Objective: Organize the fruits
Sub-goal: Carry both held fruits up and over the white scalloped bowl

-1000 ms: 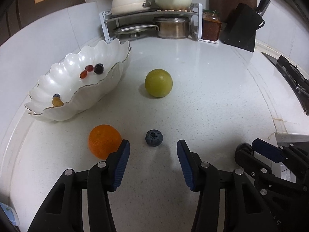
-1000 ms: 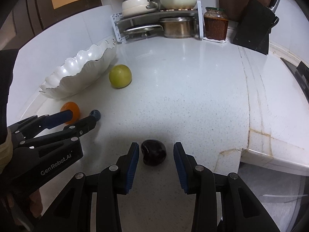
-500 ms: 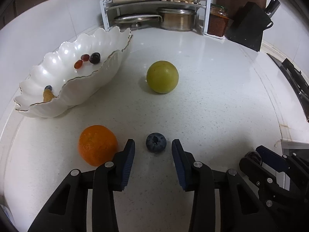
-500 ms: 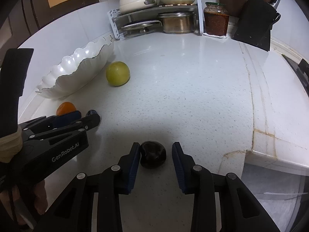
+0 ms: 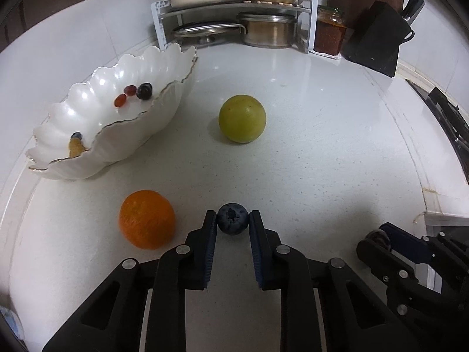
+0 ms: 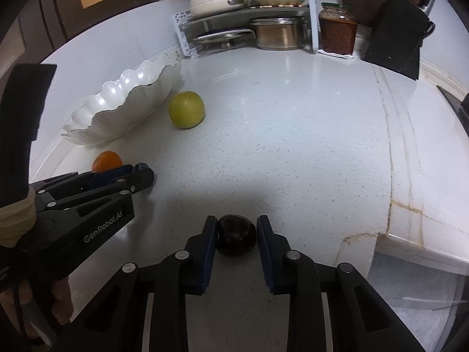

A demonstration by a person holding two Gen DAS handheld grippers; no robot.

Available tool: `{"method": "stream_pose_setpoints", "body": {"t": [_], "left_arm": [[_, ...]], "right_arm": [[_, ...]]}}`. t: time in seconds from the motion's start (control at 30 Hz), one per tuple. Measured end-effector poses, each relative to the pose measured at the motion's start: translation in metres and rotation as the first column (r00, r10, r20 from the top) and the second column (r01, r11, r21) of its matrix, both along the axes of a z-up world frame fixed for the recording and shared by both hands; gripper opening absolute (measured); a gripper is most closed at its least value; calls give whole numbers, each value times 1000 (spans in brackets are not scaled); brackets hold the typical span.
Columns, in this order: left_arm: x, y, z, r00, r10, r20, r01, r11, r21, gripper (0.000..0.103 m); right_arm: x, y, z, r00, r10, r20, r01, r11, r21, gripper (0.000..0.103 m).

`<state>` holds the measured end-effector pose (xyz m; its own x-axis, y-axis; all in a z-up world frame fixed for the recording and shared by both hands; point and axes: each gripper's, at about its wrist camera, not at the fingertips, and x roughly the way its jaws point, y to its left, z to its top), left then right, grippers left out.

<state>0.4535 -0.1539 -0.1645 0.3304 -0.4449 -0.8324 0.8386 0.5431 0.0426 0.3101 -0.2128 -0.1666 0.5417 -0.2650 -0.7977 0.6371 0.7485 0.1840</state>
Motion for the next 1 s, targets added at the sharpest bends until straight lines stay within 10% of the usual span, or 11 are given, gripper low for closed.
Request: {"method": "stream_pose_setpoints", "body": {"t": [1.0], "left_arm": [[-51, 77, 80, 949, 313, 34, -306, 943, -132, 23]], "right_arm": [[-17, 18, 84, 968, 217, 125, -193, 965, -176, 28]]}}
